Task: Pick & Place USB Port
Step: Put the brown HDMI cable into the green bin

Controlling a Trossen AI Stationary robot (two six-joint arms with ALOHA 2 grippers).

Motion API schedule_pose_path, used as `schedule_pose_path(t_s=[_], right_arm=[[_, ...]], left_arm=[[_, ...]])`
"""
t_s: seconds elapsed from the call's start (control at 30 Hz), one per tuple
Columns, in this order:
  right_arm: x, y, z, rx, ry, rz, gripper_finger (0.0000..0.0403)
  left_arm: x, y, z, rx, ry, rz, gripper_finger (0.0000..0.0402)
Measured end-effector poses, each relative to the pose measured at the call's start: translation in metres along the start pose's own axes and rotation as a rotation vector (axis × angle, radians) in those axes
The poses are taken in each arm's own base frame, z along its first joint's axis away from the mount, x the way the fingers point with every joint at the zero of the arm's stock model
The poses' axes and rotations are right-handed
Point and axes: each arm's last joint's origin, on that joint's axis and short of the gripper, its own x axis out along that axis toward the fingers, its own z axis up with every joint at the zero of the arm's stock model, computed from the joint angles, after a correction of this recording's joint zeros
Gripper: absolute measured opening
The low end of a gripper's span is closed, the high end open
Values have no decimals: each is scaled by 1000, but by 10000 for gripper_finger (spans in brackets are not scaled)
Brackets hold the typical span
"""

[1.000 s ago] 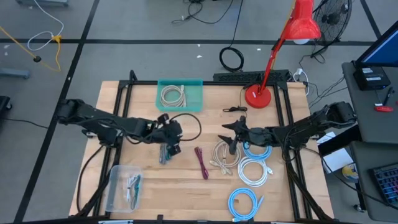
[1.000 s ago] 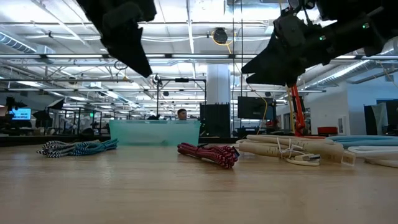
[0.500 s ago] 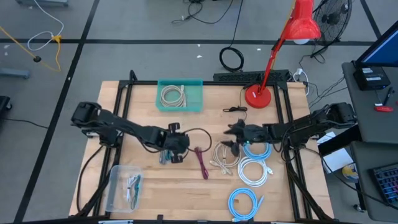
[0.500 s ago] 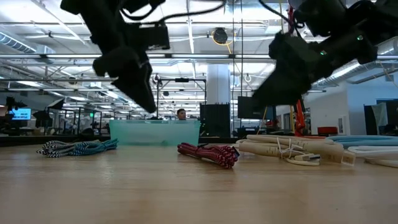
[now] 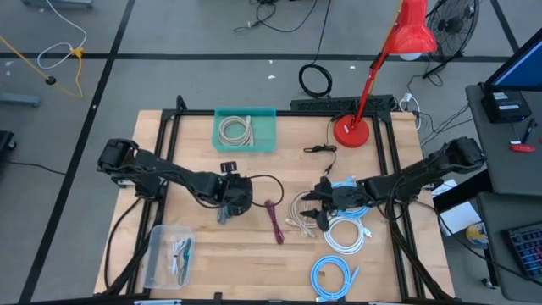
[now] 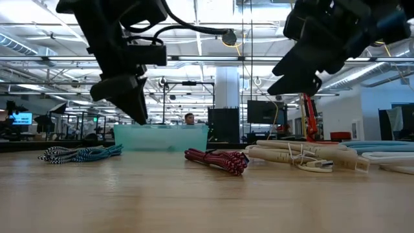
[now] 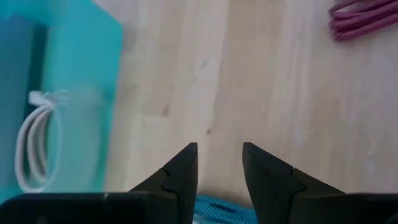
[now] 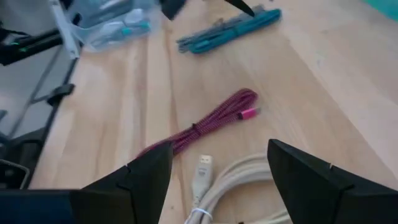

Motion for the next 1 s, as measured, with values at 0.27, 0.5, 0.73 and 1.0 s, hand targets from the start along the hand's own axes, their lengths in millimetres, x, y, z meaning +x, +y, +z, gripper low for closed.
schedule_pose_path(t_s=[0.27, 0.5, 0.73, 1.0], right_arm=[[22, 17, -3, -7, 170, -114, 254], [59, 21, -22, -27, 429, -186, 254], [71, 19, -34, 8, 498, -195, 253], [71, 16, -36, -2, 488, -248, 158]], left_arm=[[-11, 9, 2, -76, -43, 16, 127], [-17, 2, -3, -70, -30, -7, 127], [-23, -8, -6, -54, -31, -20, 127], [-27, -13, -7, -62, -41, -21, 127]])
